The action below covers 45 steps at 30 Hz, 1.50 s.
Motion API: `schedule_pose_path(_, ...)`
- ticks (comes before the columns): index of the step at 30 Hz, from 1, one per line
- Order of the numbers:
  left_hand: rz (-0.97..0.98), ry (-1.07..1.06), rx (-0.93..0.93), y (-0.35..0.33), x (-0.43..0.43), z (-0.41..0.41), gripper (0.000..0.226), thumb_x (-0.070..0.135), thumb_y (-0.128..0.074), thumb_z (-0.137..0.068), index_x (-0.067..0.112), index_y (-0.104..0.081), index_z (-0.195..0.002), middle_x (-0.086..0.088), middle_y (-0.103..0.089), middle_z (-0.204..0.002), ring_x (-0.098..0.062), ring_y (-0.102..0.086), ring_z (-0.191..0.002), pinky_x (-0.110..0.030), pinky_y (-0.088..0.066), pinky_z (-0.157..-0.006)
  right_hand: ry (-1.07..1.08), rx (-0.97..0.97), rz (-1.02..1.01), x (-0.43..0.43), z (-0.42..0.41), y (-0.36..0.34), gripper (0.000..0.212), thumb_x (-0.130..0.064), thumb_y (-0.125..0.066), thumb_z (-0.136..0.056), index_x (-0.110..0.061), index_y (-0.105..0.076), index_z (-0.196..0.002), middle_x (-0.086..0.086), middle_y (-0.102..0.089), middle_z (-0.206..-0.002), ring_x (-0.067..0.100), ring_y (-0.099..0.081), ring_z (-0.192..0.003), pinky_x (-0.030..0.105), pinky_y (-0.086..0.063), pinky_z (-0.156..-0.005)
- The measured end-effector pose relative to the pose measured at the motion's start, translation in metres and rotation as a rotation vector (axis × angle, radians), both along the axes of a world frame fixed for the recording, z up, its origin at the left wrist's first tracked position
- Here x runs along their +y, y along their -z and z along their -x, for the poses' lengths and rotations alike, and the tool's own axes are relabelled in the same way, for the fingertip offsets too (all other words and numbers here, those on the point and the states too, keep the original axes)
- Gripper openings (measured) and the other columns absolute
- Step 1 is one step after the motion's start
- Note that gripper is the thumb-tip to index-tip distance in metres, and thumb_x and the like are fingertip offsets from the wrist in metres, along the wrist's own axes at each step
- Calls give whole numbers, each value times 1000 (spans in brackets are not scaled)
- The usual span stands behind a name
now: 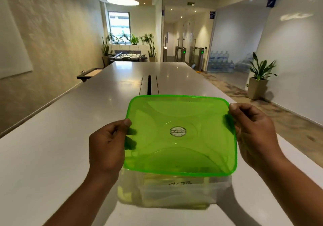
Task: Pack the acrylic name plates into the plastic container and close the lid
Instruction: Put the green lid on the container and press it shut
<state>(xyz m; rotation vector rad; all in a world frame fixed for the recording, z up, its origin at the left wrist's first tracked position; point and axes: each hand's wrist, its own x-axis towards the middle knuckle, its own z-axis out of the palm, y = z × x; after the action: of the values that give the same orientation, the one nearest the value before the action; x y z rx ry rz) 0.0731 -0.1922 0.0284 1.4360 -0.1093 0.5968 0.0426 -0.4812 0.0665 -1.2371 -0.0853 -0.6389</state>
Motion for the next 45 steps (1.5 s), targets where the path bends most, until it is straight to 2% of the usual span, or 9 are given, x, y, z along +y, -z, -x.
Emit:
schedule_pose_path(3,-34,-58,74,16,-8,4,16,20,-67,-91,26,-74,-79,8,-74,-62,-7,-61,-40,-21,-52,-43,55,139,63,-5,5,20,12,-27,-73,-77,-24,-77,-88,-5,-73,-80,6,-62,-64,21,-51,-56)
schedule_pose_path(7,-380,-97,59,21,-6,4,24,35,-65,-91,31,-72,-69,17,-71,-61,-2,-62,-44,-15,-46,-49,142,239,195,-17,3,35,22,-15,-74,-81,-32,-76,-96,-8,-75,-87,2,-58,-57,17,-46,-51)
schedule_pose_path(18,-862,-159,256,36,-12,-4,50,48,-55,-93,12,-72,-62,-4,-61,-50,-27,-61,-56,-35,-46,-53,100,541,376,-23,-16,74,39,-12,-75,-81,-14,-68,-119,2,-71,-96,-4,-62,-54,7,-41,-43)
schedule_pose_path(22,-896,-159,286,39,-11,-4,54,49,-53,-93,12,-67,-56,-3,-58,-49,-30,-59,-57,-33,-40,-50,68,587,362,-22,-16,82,39,-13,-75,-81,-13,-68,-119,9,-72,-105,5,-65,-76,8,-45,-47)
schedule_pose_path(25,-937,-174,287,42,-7,-6,58,49,-54,-92,14,-55,-47,1,-48,-44,-29,-53,-53,-31,-32,-47,54,601,359,-23,-13,83,39,-13,-76,-80,-15,-69,-118,7,-72,-106,12,-68,-86,23,-53,-66)
schedule_pose_path(30,-902,-127,297,50,-4,-8,41,52,-54,-91,21,-76,-74,3,-66,-63,-26,-64,-68,-30,-42,-56,65,608,380,-24,-9,86,41,-13,-77,-79,-18,-69,-119,5,-71,-104,24,-69,-94,44,-53,-92)
schedule_pose_path(33,-850,-112,315,55,-2,-12,36,55,-55,-89,26,-74,-81,6,-64,-66,-22,-63,-70,-28,-38,-56,46,623,364,-24,-7,89,41,-16,-74,-82,-20,-67,-122,9,-71,-109,25,-68,-96,45,-53,-93)
schedule_pose_path(40,-628,65,392,65,-3,-17,37,47,-52,-95,17,-73,-93,-3,-69,-80,-27,-65,-80,-45,-54,-77,-28,754,329,-21,-3,91,32,-36,-65,-88,-28,-66,-119,-2,-73,-106,19,-70,-87,30,-54,-65)
schedule_pose_path(45,-559,137,449,64,-7,-18,47,40,-46,-99,0,-67,-86,-11,-54,-60,-25,-49,-51,-34,-40,-52,-39,806,341,-20,-2,90,19,-39,-61,-91,-25,-69,-102,5,-72,-106,26,-69,-88,38,-55,-76)
